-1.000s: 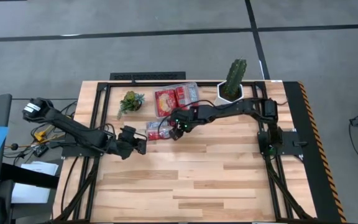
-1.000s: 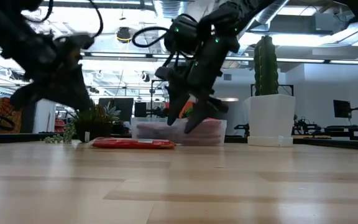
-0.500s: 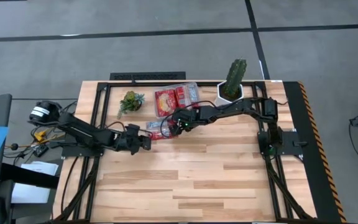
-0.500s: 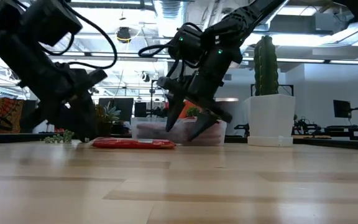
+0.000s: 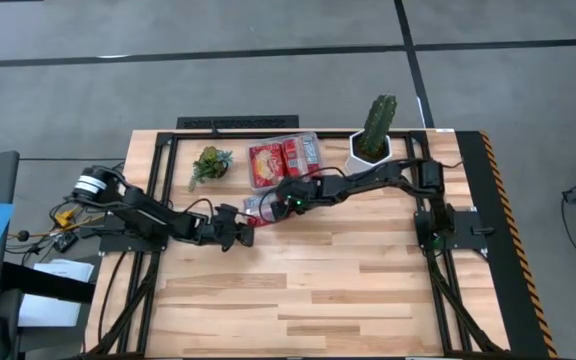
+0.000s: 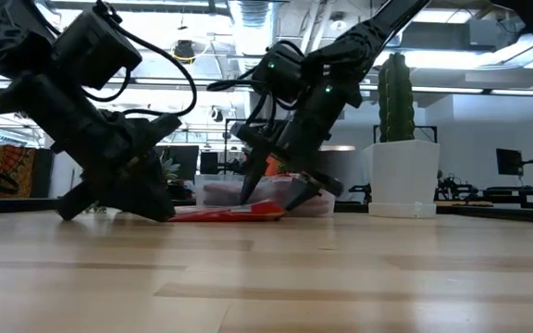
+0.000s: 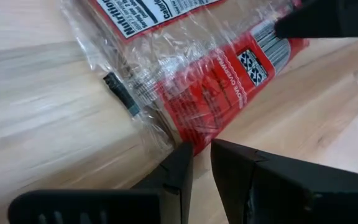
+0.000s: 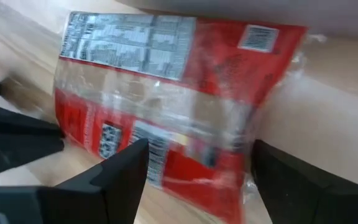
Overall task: Sort popcorn bags into baskets
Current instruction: Put the red popcorn bag into the transparent bin
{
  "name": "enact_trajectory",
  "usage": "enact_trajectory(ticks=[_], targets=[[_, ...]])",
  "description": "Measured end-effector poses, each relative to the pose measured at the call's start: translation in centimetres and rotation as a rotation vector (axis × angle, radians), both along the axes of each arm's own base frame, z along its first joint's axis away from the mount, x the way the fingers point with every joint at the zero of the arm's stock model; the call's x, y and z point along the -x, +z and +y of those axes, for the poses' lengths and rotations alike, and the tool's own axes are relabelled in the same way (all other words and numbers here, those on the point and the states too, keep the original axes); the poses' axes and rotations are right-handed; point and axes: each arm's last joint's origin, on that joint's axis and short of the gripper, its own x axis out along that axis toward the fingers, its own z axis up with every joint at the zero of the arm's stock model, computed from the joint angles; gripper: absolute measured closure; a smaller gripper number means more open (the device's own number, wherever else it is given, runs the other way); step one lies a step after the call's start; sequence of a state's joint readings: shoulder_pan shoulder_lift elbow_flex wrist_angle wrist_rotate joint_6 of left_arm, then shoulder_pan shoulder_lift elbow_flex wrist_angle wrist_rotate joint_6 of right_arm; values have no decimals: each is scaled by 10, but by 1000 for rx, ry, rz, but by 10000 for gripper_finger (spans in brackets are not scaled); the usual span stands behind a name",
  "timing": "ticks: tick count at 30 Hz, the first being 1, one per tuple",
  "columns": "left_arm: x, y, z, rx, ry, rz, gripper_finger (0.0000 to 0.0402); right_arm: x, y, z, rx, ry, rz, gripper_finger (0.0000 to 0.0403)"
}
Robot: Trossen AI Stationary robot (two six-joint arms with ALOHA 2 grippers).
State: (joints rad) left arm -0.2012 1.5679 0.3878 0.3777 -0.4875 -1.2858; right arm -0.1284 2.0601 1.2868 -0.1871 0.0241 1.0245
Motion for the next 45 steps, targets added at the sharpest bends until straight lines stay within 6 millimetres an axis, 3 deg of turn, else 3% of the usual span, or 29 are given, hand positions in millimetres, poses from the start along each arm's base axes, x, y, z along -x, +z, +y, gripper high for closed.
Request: enact_trajectory(ticks=[6,15,21,30,35,40,45], targets=[[-4,4,-2,12,-46,-5,347,-4,3,2,8,9,15,153],[-5,10,-5,72,-105,-35,347,-7,8,5,9,118,-20,382],[-7,13,-10,124,-180,-62,347,-13,30,7,-1,176,-68,389],[-6,39,-31,265,-324,-201,347,-19,96,4,108,349,-62,398],[-3,62,-39,278,-362,-300,347,-18,141,-18,211,447,-24,399],[4,80,-41,245,-391,-364,347,-9,184,-56,321,482,-30,399],[9,90,-39,216,-410,-400,347,7,205,-97,468,554,-1,399]])
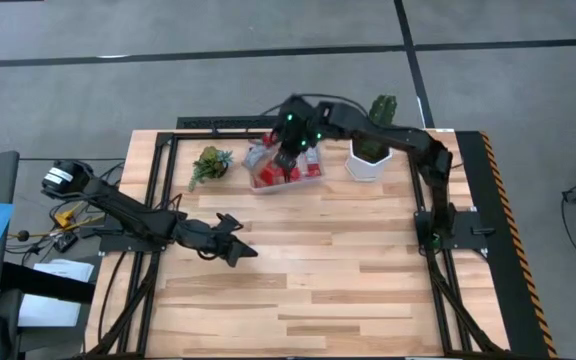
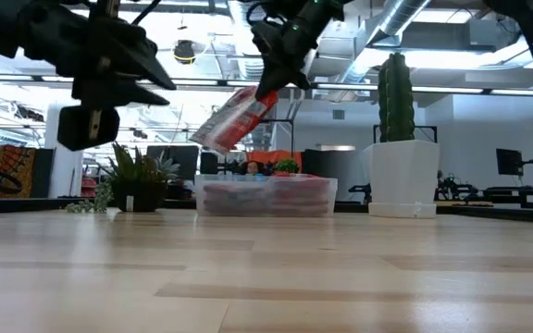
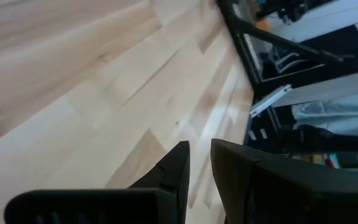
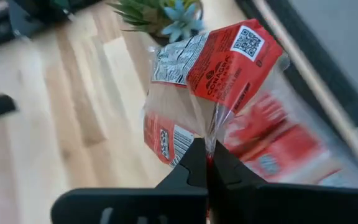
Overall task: Sort popcorn bags into baskets
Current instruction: Put the red popcorn bag into the transparent bin
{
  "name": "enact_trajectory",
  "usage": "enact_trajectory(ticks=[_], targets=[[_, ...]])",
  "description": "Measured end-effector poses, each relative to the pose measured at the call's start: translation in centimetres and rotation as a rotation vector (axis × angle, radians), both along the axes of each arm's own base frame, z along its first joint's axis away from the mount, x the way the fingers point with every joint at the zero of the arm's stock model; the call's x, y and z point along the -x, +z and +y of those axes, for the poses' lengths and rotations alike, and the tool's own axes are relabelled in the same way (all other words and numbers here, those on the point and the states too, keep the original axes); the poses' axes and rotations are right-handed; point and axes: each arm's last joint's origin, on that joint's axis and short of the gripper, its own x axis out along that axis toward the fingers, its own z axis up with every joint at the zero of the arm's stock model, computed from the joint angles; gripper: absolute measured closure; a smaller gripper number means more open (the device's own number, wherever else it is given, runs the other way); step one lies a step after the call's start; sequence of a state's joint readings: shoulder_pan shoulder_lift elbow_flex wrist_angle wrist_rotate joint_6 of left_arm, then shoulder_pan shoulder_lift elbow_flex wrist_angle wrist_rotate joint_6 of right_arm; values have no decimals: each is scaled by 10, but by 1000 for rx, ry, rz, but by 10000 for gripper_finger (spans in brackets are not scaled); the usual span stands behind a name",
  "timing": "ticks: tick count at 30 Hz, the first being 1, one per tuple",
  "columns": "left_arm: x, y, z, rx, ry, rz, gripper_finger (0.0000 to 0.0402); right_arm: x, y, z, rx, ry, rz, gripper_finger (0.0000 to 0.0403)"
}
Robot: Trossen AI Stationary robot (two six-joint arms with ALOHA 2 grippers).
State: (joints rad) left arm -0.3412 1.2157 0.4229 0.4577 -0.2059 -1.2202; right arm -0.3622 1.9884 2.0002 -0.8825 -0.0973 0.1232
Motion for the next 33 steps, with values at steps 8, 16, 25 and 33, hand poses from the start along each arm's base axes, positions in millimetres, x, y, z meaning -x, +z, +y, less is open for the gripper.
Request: enact_trajectory(ticks=[8,16,25,33], targets=[[1,3,-1,-23,-83,-16,347,17,-1,-44,160,165,32,400],[0,3,3,-31,-112,-9,347,22,-12,-58,201,335,61,399],[-5,3,22,8,13,-6,347,21,-9,-59,268,490,12,399],[-7,3,34,35,78,-11,347,15,-27,-64,270,548,40,399]])
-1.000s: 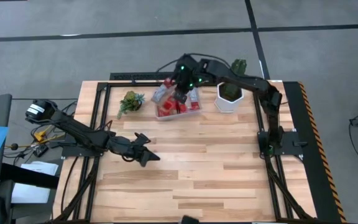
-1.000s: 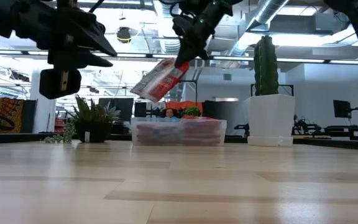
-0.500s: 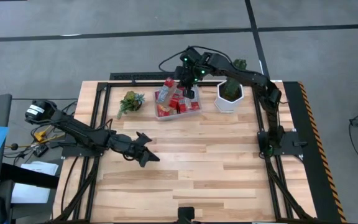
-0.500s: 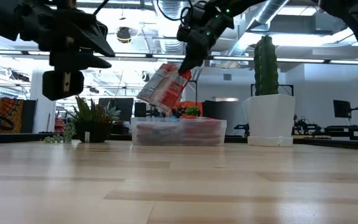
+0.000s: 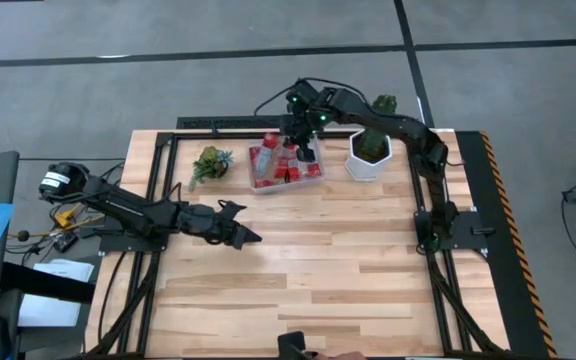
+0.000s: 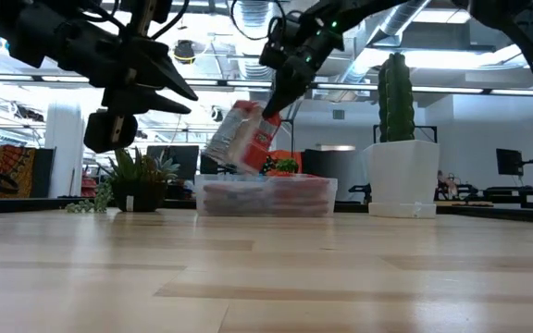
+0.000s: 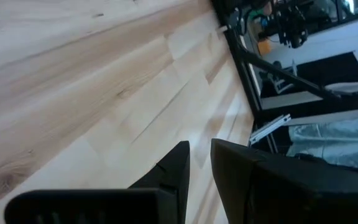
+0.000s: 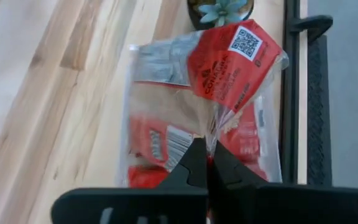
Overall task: Sort popcorn bags into baskets
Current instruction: Put the red popcorn bag into the transparent bin, then return to Home Position
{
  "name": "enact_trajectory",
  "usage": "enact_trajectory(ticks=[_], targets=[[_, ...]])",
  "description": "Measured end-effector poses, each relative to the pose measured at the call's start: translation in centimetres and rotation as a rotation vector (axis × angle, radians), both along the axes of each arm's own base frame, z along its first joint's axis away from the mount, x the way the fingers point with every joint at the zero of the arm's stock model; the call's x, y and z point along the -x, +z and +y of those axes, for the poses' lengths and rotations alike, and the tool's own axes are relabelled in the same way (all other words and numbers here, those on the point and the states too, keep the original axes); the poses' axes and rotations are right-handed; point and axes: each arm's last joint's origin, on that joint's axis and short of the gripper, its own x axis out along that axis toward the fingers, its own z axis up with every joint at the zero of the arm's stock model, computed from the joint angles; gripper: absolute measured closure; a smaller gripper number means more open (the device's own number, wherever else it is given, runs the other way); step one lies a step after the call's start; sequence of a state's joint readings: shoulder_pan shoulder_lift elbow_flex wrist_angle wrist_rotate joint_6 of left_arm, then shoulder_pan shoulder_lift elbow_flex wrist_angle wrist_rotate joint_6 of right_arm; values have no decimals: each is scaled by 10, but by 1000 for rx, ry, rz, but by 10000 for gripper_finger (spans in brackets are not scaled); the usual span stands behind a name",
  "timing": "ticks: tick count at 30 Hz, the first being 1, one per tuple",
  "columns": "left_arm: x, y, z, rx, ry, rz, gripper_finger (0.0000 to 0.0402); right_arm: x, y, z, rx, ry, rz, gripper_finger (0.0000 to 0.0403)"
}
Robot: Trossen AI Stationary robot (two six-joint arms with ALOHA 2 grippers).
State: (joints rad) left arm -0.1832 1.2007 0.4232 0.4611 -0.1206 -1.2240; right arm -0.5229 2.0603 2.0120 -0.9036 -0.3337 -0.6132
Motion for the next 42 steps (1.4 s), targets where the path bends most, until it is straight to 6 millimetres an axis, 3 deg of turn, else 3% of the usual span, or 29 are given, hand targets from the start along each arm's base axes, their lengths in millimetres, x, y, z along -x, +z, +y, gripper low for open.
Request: enact_trajectory(ticks=[8,14,19,25,30,33,37,42], targets=[[0,0,2,14,14,0,347,-10,-18,-2,27,37,27,391],[0,0,2,15,20,0,347,-14,-23,-2,63,46,41,355],[0,0,2,12,30,-1,347,-19,-21,0,139,41,31,307],[0,0,2,9,31,1,347,-21,-18,-3,182,17,1,219],[-1,0,4,4,51,0,347,-28,-10,-8,292,-90,-53,169],[-1,0,9,5,71,-4,347,-26,4,-9,263,-148,-79,160],[1,10,22,11,125,-60,347,-8,46,-5,181,-192,-140,161],[20,58,39,-194,123,-347,347,33,119,16,51,-226,-282,170]])
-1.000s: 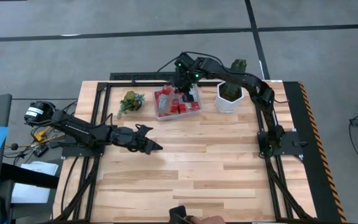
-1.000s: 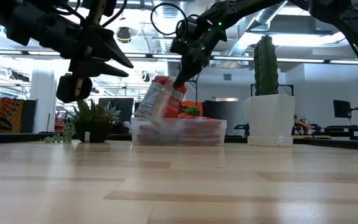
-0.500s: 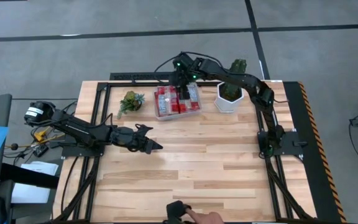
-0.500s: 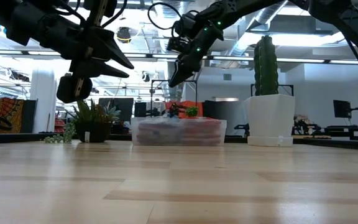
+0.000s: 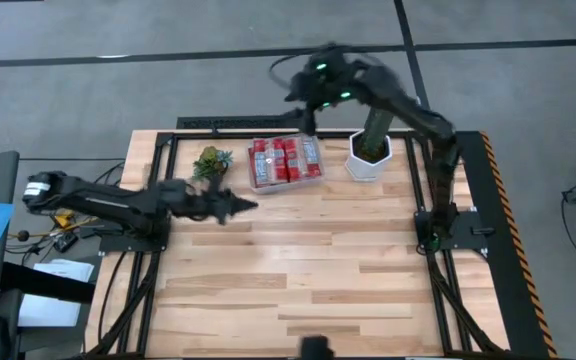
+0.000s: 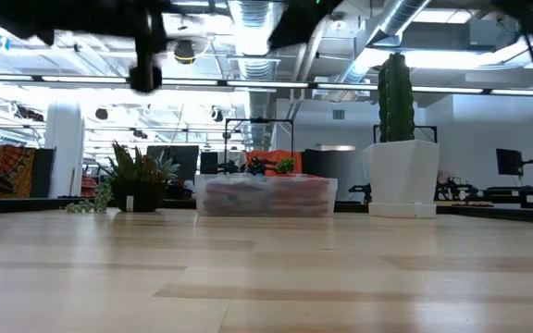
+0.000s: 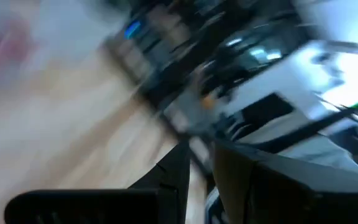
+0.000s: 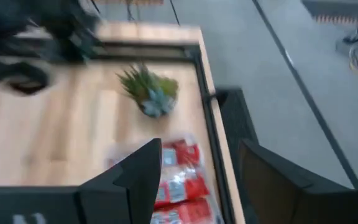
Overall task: Sort popcorn bags into baskets
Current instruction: Return to Home Position
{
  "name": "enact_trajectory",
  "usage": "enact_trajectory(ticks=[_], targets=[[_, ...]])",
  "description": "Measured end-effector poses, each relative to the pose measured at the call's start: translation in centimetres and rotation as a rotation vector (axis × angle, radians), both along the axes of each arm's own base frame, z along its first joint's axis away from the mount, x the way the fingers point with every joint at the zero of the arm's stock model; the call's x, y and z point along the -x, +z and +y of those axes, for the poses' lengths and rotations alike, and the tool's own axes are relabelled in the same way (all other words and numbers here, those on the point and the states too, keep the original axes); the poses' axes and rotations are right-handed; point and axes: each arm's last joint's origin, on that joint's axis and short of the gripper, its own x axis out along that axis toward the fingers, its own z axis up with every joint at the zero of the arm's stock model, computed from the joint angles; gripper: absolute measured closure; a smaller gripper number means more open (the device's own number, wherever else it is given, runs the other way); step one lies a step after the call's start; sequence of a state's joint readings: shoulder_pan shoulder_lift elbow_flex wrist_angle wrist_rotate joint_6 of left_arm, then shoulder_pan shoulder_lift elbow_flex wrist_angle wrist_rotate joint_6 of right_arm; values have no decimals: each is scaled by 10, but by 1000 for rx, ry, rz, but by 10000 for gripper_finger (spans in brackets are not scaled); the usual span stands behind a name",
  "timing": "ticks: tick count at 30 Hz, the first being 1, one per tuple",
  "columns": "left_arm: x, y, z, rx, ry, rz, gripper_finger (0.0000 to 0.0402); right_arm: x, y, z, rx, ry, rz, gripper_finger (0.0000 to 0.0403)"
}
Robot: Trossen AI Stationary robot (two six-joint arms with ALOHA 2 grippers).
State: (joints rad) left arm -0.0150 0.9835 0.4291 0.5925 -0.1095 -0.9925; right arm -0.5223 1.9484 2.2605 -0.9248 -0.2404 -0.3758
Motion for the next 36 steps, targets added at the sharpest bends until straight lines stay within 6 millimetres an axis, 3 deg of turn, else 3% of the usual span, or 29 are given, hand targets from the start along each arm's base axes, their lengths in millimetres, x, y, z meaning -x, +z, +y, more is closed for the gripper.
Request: enact_trajectory(ticks=[3,6,9,12,15,18,24,28,32,36], targets=[[25,37,9,-184,63,-144,347,38,41,24,26,19,-48,174],[55,62,13,-416,128,-196,347,81,66,49,77,57,-4,176],[87,71,14,-488,198,-170,347,116,82,69,17,128,-48,175],[117,72,15,-566,326,-158,347,144,82,82,-118,216,-113,174],[141,66,14,-583,395,-151,347,159,63,95,-182,242,-127,176],[151,46,14,-544,388,-111,347,161,34,108,-214,219,-209,178],[146,16,14,-473,347,-82,347,172,-38,140,-241,172,-525,177],[138,0,15,-452,334,-54,347,184,-84,156,-298,100,-639,175],[133,-11,14,-453,296,-56,347,202,-106,168,-314,26,-721,176],[127,-20,12,-440,224,-106,347,226,-113,178,-301,-16,-803,179]])
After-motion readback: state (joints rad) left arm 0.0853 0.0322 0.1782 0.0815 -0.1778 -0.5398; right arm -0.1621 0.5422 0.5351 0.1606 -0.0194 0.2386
